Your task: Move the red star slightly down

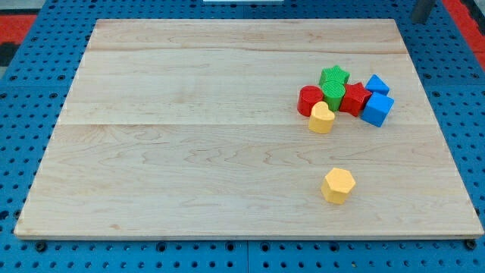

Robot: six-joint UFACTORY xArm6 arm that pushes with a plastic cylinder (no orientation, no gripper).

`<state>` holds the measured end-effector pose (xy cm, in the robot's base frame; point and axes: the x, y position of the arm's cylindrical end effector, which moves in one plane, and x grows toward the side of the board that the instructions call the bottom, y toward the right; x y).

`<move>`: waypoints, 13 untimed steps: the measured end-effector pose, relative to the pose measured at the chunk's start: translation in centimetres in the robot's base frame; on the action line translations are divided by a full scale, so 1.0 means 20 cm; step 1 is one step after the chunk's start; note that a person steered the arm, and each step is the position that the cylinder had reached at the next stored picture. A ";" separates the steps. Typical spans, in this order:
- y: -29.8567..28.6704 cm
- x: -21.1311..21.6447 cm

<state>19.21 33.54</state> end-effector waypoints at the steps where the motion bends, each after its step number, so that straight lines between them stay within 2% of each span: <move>1: 0.02 0.00; 4: 0.01 0.03; 6: -0.12 0.45; 8: -0.13 0.56; 10: -0.13 0.57; 11: -0.17 0.71; 13: -0.43 0.80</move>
<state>35.18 24.96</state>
